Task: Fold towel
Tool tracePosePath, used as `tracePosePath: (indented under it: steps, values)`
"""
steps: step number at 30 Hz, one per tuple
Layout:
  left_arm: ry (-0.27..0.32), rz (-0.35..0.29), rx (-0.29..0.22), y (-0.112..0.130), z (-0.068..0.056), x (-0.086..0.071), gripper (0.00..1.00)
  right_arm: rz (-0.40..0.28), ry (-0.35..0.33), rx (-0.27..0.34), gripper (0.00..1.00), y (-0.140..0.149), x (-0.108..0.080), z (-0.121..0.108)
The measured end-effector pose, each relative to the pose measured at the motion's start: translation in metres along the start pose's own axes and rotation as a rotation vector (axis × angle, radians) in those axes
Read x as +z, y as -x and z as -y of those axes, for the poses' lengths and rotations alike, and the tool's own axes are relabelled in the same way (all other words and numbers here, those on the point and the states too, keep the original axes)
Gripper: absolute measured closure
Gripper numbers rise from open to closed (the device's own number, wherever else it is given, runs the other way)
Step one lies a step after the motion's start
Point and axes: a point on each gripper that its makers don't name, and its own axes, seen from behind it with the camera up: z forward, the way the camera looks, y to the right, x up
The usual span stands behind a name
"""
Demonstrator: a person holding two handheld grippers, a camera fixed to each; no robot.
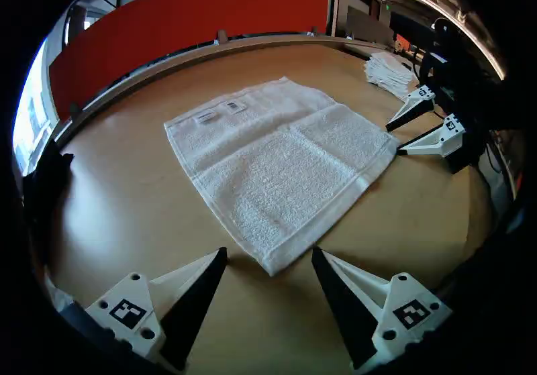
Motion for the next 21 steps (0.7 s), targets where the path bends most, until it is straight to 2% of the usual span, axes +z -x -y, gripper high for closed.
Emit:
tracePosePath:
  steps: [5,15,21]
  values:
    - [-0.020,0.005,-0.010,0.0000,0.0030,-0.0006,0.19,0.001,-0.003,-0.001,0.32,-0.0001,0.0002,0.0003]
    - [-0.033,0.016,-0.023,-0.0011,0.0020,-0.0011,0.30,0.000,-0.013,-0.013,0.45,0.0013,0.0011,0.0025]
    - [-0.033,0.019,-0.023,-0.0014,-0.0028,-0.0009,0.46,0.001,-0.019,-0.015,0.53,0.0011,0.0012,0.0041]
